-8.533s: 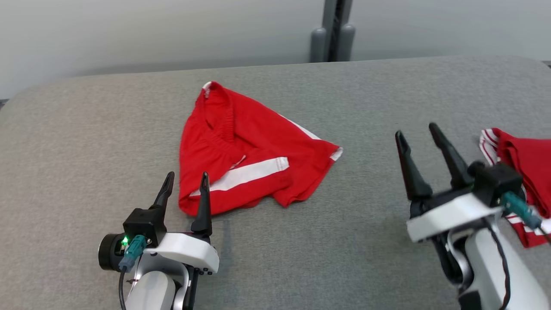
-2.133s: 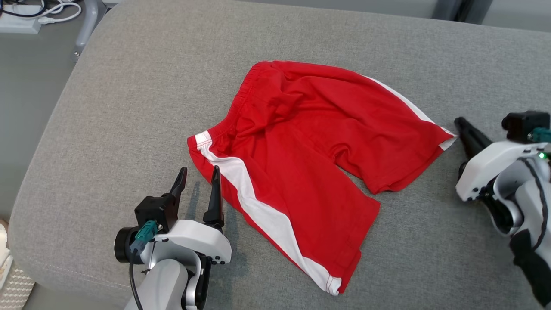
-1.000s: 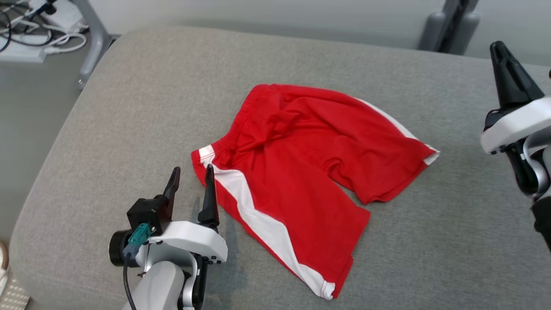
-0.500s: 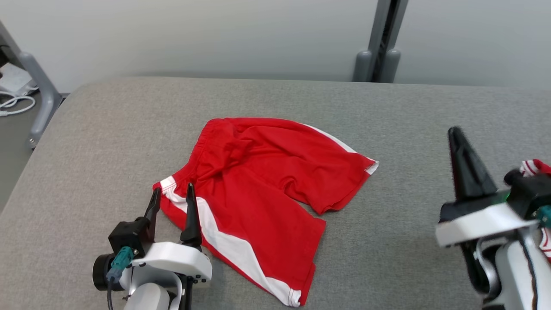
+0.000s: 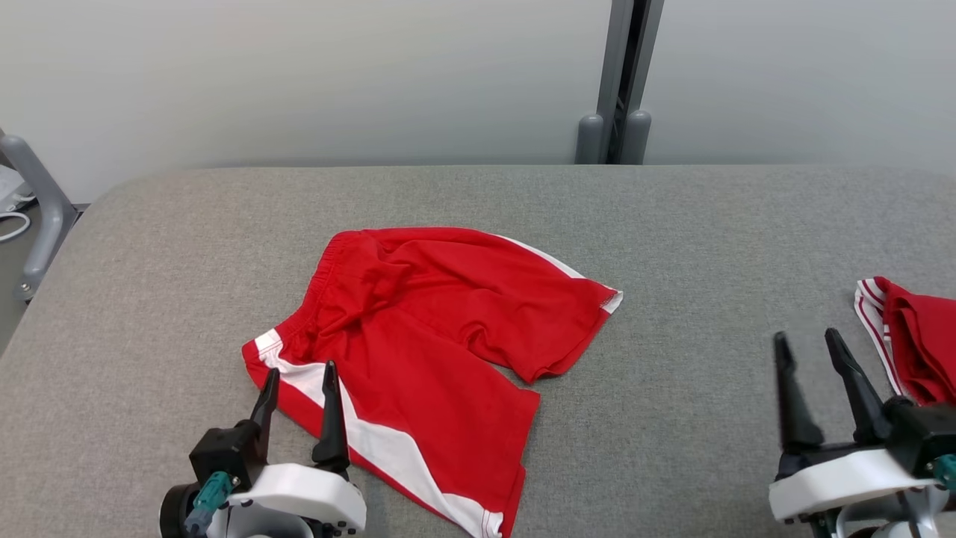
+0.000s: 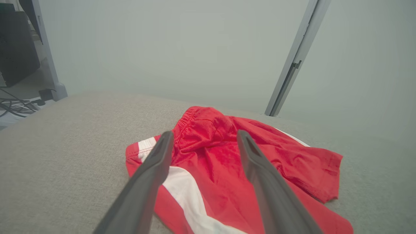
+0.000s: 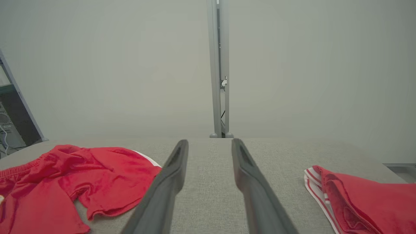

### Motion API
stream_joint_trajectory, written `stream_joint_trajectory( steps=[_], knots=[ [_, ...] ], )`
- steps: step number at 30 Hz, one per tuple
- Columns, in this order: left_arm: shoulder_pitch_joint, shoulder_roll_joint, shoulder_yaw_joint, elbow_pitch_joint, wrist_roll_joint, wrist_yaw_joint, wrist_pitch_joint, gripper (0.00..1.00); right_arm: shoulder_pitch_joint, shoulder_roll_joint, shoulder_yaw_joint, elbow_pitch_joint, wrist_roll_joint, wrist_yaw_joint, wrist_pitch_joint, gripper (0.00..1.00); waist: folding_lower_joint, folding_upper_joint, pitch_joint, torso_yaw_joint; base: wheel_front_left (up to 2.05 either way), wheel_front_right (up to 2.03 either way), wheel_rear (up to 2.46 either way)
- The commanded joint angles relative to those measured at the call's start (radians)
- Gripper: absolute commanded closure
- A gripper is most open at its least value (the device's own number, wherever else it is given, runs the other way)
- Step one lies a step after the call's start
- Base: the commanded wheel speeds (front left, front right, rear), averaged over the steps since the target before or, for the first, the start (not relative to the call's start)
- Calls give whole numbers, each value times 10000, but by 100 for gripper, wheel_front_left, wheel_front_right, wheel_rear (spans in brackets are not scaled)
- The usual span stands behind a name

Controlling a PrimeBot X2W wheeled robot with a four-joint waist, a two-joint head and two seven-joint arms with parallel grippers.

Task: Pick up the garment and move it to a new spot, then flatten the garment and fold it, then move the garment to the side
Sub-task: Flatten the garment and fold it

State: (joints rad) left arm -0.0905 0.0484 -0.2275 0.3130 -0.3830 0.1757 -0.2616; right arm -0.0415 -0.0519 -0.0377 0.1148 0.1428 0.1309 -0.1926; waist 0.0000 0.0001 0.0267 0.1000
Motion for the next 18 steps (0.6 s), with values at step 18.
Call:
stream_joint_trajectory(
  steps=[18],
  knots=[
    [-127, 49, -344, -361, 22, -221, -39, 0, -498, -13, 391, 754, 130, -4, 85, 0, 0, -1, 411, 96, 0, 0, 0]
  ],
)
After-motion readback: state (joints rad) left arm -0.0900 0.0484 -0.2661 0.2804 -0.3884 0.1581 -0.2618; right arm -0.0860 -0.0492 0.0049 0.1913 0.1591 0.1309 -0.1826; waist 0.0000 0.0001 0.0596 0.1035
